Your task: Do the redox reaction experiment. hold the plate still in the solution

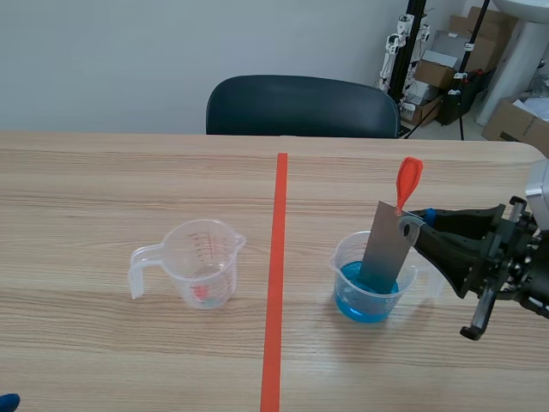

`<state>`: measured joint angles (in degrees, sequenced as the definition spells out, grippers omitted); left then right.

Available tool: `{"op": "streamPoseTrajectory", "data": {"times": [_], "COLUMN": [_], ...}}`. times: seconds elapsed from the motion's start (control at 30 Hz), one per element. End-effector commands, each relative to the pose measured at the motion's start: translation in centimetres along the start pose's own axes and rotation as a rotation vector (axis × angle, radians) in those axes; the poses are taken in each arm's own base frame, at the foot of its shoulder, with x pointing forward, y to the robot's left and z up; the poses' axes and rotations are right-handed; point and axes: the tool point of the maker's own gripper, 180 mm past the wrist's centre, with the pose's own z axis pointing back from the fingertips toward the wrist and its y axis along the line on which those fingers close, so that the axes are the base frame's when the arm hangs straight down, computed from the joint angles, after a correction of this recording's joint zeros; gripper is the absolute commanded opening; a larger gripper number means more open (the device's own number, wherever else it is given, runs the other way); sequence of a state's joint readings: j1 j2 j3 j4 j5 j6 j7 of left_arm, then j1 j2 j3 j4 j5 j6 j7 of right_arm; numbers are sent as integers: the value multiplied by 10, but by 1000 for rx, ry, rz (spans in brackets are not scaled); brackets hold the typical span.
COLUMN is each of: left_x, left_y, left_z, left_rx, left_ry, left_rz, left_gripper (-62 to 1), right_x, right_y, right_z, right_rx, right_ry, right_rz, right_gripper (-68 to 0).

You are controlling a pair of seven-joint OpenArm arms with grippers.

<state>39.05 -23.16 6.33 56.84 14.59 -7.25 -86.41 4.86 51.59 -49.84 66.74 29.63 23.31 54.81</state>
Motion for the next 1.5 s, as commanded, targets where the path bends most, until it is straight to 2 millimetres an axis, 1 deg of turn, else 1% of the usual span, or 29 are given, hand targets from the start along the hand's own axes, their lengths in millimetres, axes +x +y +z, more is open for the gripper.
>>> {"op": "streamPoseTrajectory", "data": {"times": [0.0,0.43,0.67,1.47], "left_x": [9,9,9,9], "left_y": [0,0,0,1], "left_z": [-1,-1,-1,-1], "left_rx": [7,7,7,7], "left_ry": [-50,-50,-50,-52], "left_rz": [-1,-1,-1,-3], "left_gripper": [-7,-7,-7,-7], "right_x": [11,11,3,3], "right_y": [-8,-8,-8,-8], "right_z": [-2,-2,-2,-2], "right_rx": [-12,-13,-13,-14], "right_ry": [-35,-35,6,6], "right_rz": [15,14,14,15], "right_gripper": [-671,-671,-671,-671]}}
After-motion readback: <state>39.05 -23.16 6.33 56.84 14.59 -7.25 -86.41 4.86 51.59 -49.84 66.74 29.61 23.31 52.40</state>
